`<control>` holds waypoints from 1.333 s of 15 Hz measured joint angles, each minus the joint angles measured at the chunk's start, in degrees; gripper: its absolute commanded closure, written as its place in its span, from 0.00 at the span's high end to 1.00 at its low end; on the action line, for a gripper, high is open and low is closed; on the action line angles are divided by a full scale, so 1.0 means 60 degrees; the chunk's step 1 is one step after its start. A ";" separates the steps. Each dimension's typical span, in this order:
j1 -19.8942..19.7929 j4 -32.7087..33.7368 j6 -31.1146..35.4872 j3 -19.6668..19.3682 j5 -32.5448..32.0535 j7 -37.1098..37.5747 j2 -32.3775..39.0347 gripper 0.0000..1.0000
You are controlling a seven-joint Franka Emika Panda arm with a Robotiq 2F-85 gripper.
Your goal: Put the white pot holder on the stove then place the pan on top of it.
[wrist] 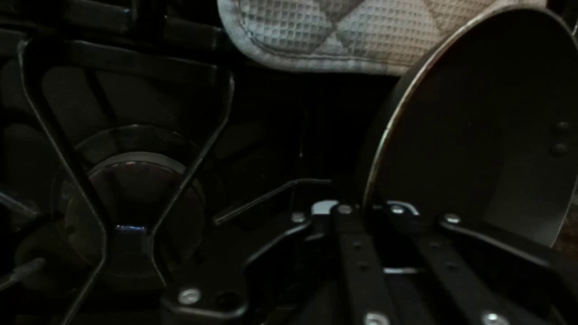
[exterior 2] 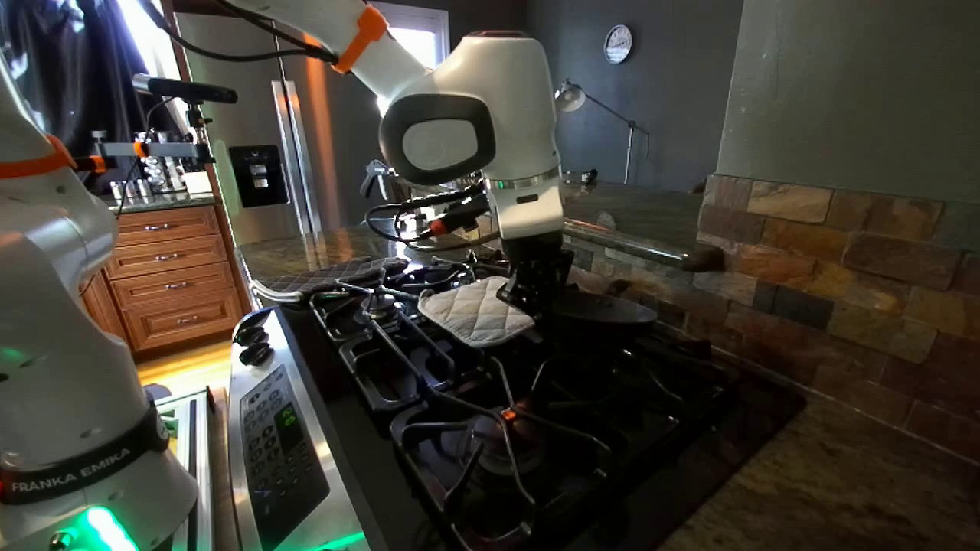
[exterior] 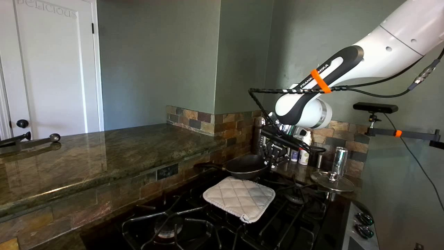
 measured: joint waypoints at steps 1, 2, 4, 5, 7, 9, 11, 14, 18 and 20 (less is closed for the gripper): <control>0.0000 -0.0094 0.0092 0.0046 0.0030 0.0188 -0.0090 0.02; 0.0000 -0.0198 0.0238 0.0093 0.0062 0.0359 -0.0173 0.02; -0.0001 -0.0492 0.0694 0.0206 0.0072 0.0769 -0.0381 0.02; -0.0001 -0.0657 0.0907 0.0272 0.0069 0.0957 -0.0482 0.02; -0.0005 -0.0980 0.1240 0.0449 0.0003 0.1433 -0.0649 0.02; -0.0023 -0.1254 0.1495 0.0649 -0.0166 0.1972 -0.0794 0.02; -0.0065 -0.1427 0.1612 0.0856 -0.0460 0.2598 -0.0933 0.02; -0.0171 -0.1533 0.1612 0.1094 -0.0743 0.3355 -0.1103 0.02; -0.0355 -0.1655 0.1612 0.1395 -0.1245 0.4492 -0.1315 0.02; -0.0458 -0.1736 0.1613 0.1581 -0.1544 0.5053 -0.1443 0.02</control>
